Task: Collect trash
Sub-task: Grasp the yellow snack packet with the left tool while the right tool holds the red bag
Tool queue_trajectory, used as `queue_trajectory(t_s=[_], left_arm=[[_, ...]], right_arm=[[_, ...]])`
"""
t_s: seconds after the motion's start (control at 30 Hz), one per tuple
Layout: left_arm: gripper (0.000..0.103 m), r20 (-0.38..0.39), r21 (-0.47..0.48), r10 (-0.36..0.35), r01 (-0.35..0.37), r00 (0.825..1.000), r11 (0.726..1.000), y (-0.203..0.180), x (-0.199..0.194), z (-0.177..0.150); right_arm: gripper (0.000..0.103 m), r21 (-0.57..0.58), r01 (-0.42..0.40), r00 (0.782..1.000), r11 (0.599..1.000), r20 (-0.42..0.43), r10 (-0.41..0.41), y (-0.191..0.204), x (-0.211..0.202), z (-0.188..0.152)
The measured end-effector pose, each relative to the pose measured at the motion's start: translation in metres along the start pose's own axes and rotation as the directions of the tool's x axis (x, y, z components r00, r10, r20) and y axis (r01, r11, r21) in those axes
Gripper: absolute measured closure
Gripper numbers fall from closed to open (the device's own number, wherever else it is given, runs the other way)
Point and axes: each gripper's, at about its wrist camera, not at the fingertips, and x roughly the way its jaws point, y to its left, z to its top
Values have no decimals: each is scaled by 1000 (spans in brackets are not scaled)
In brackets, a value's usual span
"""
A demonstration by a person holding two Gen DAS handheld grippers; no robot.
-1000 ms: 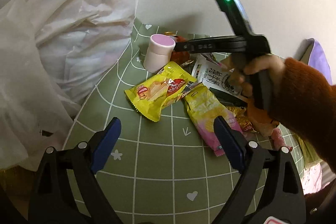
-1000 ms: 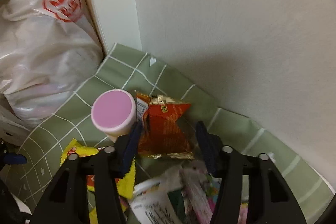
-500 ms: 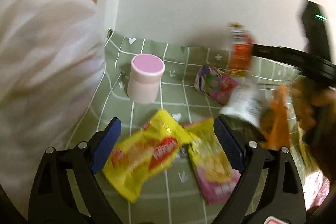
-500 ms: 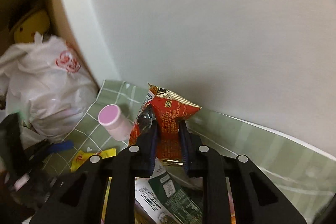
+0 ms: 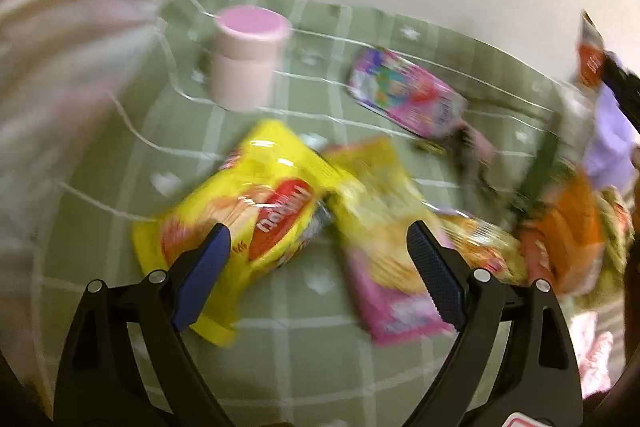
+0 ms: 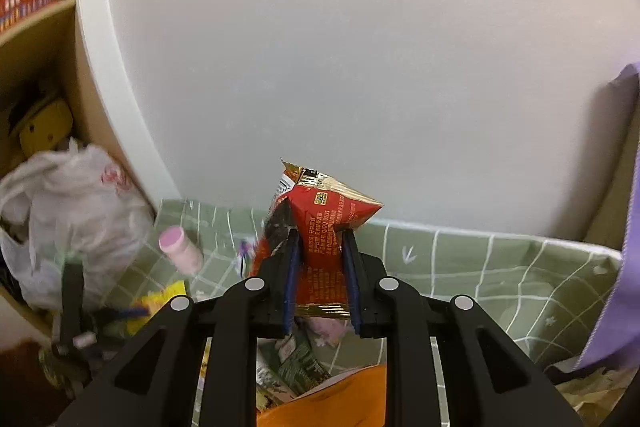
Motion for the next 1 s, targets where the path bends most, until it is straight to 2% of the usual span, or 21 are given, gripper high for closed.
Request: queue_trajectory(t_s=[0.07,0.13,0.2,0.27,0.43,0.53,0.63,0.7,0.77,0.87,0.93,1.0], left_arm=[[18,13,13,-48,48,999,999,-9,-11,-5],[18,58,36,-43,41,997,999,-14,-24,-7],[18,98,30,10,-13,995,999,-10,-36,-4],[18,105,-1,65,-66,992,998,3,-40,-1],[18,67,-2,179,-179,982,984,20,-20,4],[21,27,-12,165,-165,986,986,29,-9,3],[29,14,-48,144,-143,989,989,29,-5,-1],[33,-9,-46,40,-40,999,998,20,-5,-6],[32,-14,-4,1,-1,1000,1000,8,-6,-12],[33,9,53,56,-57,998,997,-4,-12,-19],[37,4,11,76,-76,997,997,2,-11,-20],[47,-7,-31,100,-100,995,994,7,-10,-19]], right_arm=[[83,-1,-13,999,1000,44,13,0,-14,8],[82,-17,-19,997,1000,73,20,5,-24,16],[82,-30,-15,995,999,95,17,8,-34,19],[82,-39,-3,995,999,101,7,9,-42,20],[82,-29,49,995,998,84,-47,3,-58,4],[82,0,71,997,998,44,-70,-6,-72,-20],[82,17,77,997,997,-3,-77,-12,-76,-47],[82,30,84,996,996,-38,-83,-15,-81,-67],[82,67,78,994,995,-76,-73,-19,-84,-87],[81,93,74,992,993,-112,-63,-18,-87,-110],[81,114,73,990,991,-127,-58,-17,-87,-121],[81,146,70,990,987,-135,-50,-17,-89,-131]])
